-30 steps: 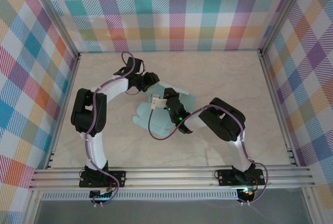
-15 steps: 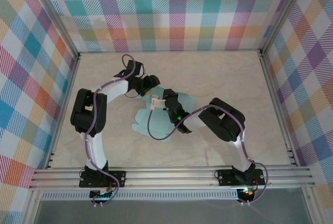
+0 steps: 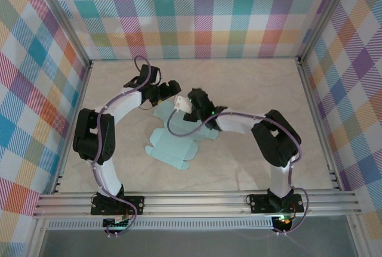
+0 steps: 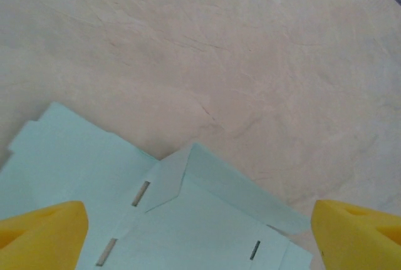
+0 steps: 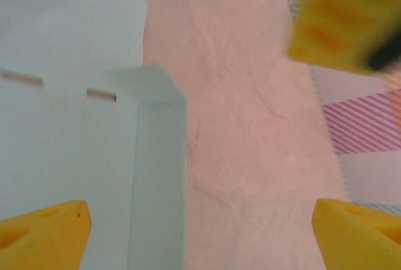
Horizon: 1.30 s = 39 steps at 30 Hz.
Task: Fold the paper box
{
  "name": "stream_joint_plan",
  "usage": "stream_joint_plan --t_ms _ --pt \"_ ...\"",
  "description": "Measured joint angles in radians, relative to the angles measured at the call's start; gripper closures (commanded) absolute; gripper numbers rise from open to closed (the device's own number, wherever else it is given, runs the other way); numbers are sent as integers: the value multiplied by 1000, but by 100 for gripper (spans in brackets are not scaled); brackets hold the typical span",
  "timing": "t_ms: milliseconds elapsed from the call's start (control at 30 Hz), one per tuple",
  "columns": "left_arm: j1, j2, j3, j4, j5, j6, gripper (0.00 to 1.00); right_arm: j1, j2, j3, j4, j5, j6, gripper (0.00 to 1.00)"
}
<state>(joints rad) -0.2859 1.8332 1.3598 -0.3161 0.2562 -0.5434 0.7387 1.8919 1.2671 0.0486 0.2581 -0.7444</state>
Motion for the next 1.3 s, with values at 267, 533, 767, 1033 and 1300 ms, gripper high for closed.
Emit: stream_joint_plan --t_ms 267,533,767,1033,1300 --pt "53 -11 0 -21 -34 37 6 -167 16 182 -380 -338 235 13" --pt "55 -11 0 -24 -33 40 6 -259 171 334 -586 -492 242 25" --pt "55 -12 0 -24 -30 40 6 -286 306 477 -703 -572 202 39" --pt "55 -31 -3 -30 -30 40 6 -294 405 608 -810 -619 140 50" --pt "55 -32 -3 -34 -30 40 6 -294 446 661 -887 -634 97 64"
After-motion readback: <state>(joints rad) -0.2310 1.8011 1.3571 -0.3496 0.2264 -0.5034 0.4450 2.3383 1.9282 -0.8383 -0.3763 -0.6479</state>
